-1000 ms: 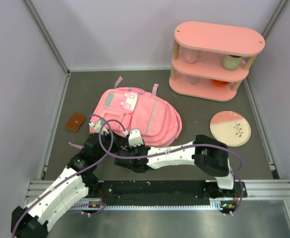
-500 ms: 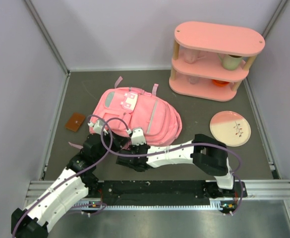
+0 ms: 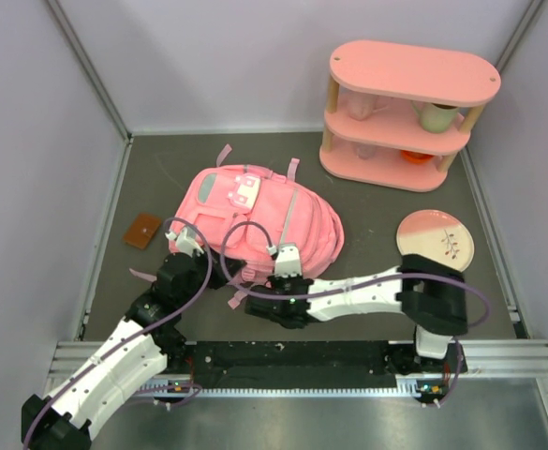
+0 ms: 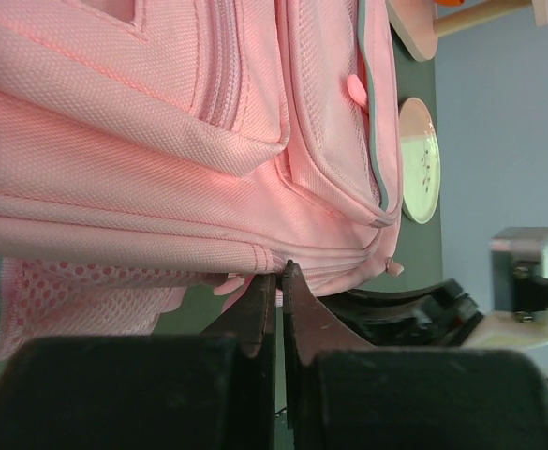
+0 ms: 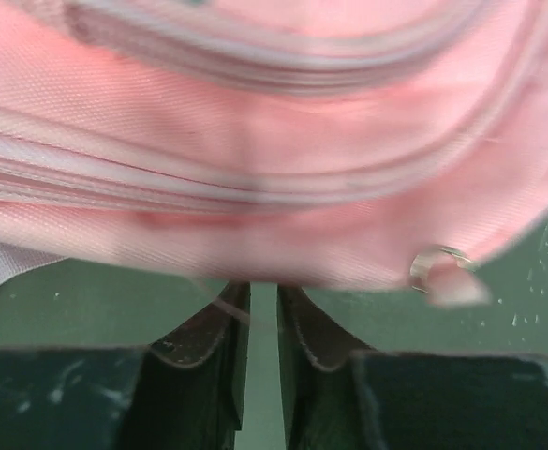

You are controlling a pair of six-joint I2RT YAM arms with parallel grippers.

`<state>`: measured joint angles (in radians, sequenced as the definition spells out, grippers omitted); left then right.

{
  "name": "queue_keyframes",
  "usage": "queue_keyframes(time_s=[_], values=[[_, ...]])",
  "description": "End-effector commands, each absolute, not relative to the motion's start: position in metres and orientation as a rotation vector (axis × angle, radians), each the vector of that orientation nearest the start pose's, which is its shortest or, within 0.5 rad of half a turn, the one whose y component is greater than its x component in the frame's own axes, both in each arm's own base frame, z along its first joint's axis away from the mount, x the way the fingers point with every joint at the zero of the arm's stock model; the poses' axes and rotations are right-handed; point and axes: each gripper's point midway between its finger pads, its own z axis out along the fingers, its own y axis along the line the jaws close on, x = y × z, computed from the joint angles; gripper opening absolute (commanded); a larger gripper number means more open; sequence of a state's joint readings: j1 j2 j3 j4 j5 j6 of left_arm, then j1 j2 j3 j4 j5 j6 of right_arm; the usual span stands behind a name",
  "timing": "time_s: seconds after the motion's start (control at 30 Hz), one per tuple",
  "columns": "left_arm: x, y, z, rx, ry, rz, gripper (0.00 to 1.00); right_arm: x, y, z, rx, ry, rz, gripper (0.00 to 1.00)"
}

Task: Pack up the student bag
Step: Zip the student bag at the center of the board.

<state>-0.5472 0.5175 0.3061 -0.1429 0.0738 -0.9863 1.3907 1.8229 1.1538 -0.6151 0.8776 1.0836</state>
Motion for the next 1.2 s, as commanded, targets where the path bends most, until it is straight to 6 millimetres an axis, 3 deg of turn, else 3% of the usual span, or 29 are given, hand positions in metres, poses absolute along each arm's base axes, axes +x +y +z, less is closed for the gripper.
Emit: queue_keyframes(time_s=[0.0, 0.03, 0.07, 0.13, 0.17, 0.4, 0.67, 0.8, 1.0, 1.17], values=[[0.204, -0.186, 0.171, -0.341, 1.948, -1.135, 0.00, 0.177, 0.349, 0.102, -0.011, 2.145, 0.326, 0.22], [0.204, -0.186, 0.171, -0.341, 1.948, -1.135, 0.00, 0.173, 0.356, 0.119, 0.002, 2.134, 0.449, 0.25], [0.204, -0.187, 0.172, -0.336, 1.945, -1.136, 0.00, 0.168, 0.348, 0.104, -0.027, 2.144, 0.466, 0.31], [0.204, -0.187, 0.174, -0.335, 1.940, -1.136, 0.00, 0.164, 0.366, 0.115, -0.061, 2.106, 0.619, 0.46], [0.204, -0.186, 0.173, -0.334, 1.941, -1.134, 0.00, 0.164, 0.365, 0.111, -0.080, 2.111, 0.602, 0.59], [0.204, -0.187, 0.179, -0.334, 1.927, -1.148, 0.00, 0.169, 0.389, 0.093, -0.082, 2.151, 0.532, 0.60], [0.203, -0.190, 0.182, -0.335, 1.928, -1.175, 0.00, 0.188, 0.399, 0.081, -0.021, 2.111, 0.429, 0.50], [0.201, -0.192, 0.183, -0.329, 1.931, -1.188, 0.00, 0.199, 0.393, 0.067, 0.007, 2.132, 0.353, 0.45], [0.201, -0.192, 0.180, -0.330, 1.930, -1.192, 0.00, 0.215, 0.382, 0.057, 0.034, 2.146, 0.302, 0.21], [0.203, -0.190, 0.177, -0.339, 1.932, -1.173, 0.00, 0.212, 0.373, 0.058, 0.016, 2.154, 0.302, 0.05]])
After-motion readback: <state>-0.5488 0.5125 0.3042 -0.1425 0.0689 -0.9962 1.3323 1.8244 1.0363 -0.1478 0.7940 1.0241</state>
